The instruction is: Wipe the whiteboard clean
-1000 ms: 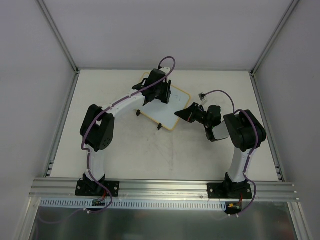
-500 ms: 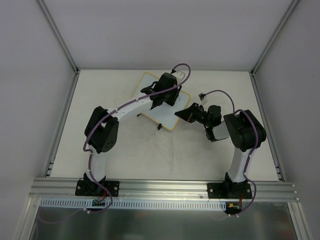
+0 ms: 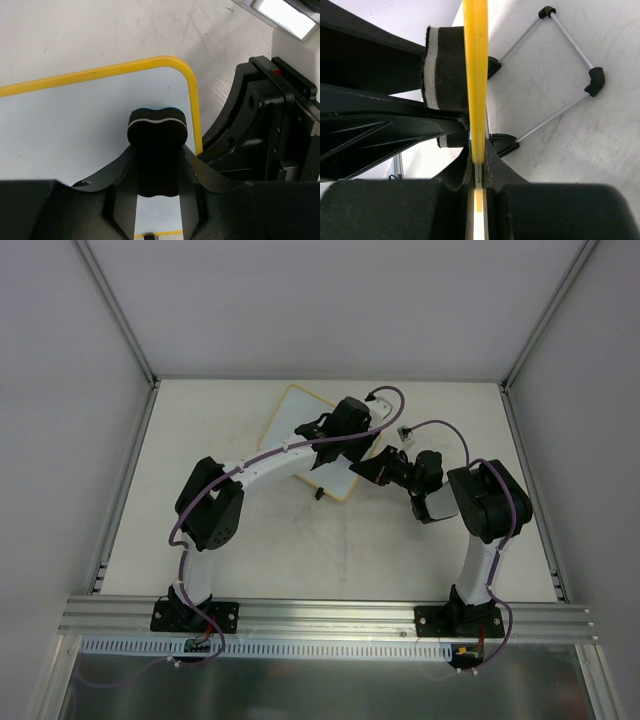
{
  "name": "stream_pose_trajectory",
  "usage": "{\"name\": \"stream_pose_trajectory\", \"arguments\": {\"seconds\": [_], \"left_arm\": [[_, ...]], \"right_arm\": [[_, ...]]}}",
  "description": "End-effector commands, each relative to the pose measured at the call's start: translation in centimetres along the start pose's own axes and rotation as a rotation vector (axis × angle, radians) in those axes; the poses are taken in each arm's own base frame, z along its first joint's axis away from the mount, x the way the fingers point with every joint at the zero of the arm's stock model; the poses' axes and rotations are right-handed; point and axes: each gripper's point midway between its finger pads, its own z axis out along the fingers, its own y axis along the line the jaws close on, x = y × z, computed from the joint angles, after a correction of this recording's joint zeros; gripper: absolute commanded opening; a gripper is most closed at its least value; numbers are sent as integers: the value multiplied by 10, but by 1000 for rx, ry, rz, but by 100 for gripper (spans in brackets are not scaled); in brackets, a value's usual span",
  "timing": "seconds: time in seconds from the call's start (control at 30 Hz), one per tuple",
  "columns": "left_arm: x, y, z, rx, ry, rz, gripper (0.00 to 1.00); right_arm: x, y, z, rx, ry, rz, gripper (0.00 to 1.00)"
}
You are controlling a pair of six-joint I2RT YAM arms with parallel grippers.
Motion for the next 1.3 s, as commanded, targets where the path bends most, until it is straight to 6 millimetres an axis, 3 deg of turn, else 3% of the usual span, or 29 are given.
{"name": "stream_pose_trajectory", "arguments": {"seconds": [0.0, 0.23, 0.43, 0.57, 0.77, 0.9, 0.97, 1.0, 1.03, 1.07, 1.1, 1.13, 1.2, 1.27], "left_arm": [[15, 20, 9, -42, 54, -66, 0], [34, 115, 4, -201, 69, -332, 0], [58, 162, -1, -297, 96, -442, 0], [70, 171, -3, -342, 116, -453, 0], [69, 176, -14, -381, 104, -467, 0], [63, 191, -45, -421, 53, -555, 0], [74, 190, -56, -412, 52, -608, 0], [62, 195, -72, -423, 1, -623, 0], [77, 198, -78, -440, 17, -649, 0], [78, 200, -86, -451, 5, -664, 0], [67, 201, -104, -449, -45, -673, 0], [78, 201, -109, -452, -43, -686, 0], [66, 195, -132, -429, -105, -681, 0], [75, 188, -141, -424, -107, -683, 0]], "right_arm": [[-29, 44, 3, -165, -103, -169, 0], [-30, 45, 2, -165, -106, -172, 0], [-30, 45, 2, -166, -105, -172, 0], [-30, 44, 3, -165, -104, -171, 0], [-29, 45, 3, -166, -103, -172, 0], [-29, 44, 3, -165, -103, -175, 0], [-28, 45, 3, -169, -100, -181, 0], [-28, 45, 3, -169, -100, -182, 0], [-28, 45, 2, -169, -100, -184, 0], [-28, 45, 2, -169, -100, -184, 0], [-29, 45, 3, -169, -101, -186, 0], [-29, 45, 3, -169, -101, -186, 1], [-28, 47, 3, -180, -92, -190, 4], [-27, 47, 3, -182, -88, -190, 8]]}}
